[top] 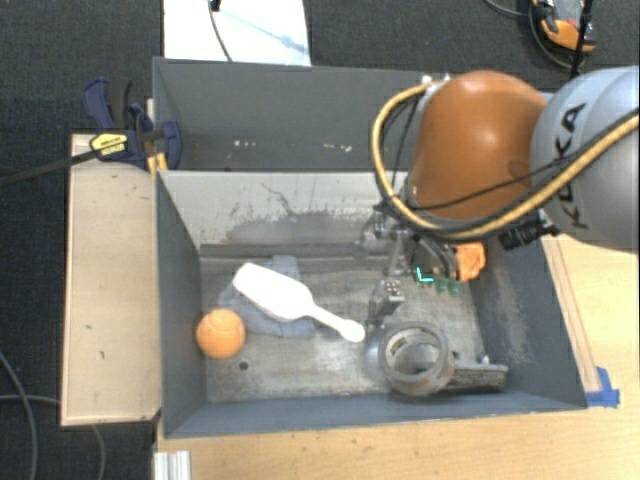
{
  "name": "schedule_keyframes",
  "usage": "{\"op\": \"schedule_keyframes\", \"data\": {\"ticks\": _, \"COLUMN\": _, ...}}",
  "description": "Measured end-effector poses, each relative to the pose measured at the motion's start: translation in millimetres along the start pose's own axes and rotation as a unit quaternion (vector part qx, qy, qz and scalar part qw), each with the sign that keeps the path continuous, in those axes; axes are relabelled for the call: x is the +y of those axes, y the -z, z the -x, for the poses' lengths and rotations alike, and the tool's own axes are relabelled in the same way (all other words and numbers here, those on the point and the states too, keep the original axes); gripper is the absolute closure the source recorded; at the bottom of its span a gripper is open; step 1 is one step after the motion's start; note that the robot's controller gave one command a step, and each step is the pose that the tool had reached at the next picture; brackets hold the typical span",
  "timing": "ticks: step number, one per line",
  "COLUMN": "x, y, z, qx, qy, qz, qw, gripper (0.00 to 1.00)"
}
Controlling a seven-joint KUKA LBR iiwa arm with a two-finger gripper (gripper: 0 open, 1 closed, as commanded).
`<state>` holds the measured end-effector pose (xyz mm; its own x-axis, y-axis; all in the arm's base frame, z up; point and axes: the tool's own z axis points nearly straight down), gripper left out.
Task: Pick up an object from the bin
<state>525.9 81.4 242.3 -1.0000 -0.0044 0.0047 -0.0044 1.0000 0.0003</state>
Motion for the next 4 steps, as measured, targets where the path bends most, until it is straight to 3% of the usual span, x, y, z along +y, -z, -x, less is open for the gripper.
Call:
{"op": "schedule_keyframes", "data": {"ticks": 1, "x": -0.5, "y": 3.8, "z": 1.5, "qx": -0.004, "qy": -0.001, "qz": 0.0, "qw": 1.0, "gripper": 0.0}}
{"op": "schedule_keyframes", "data": {"ticks": 2, "x": -30.0, "y": -46.1, "z": -21.3, "qx": -0.0067, "qy": -0.004, "qz": 0.001, "qw": 1.0, "gripper": 0.0}}
{"op": "schedule_keyframes", "data": {"ticks": 3, "x": -42.3, "y": -114.7, "z": -32.7, "qx": -0.0058, "qy": 0.033, "qz": 0.0, "qw": 0.9994, "gripper": 0.0}}
{"op": "schedule_keyframes", "data": {"ticks": 4, "x": -31.1, "y": -169.6, "z": -31.7, "qx": -0.004, "qy": -0.037, "qz": 0.001, "qw": 0.9993, "gripper": 1.0}}
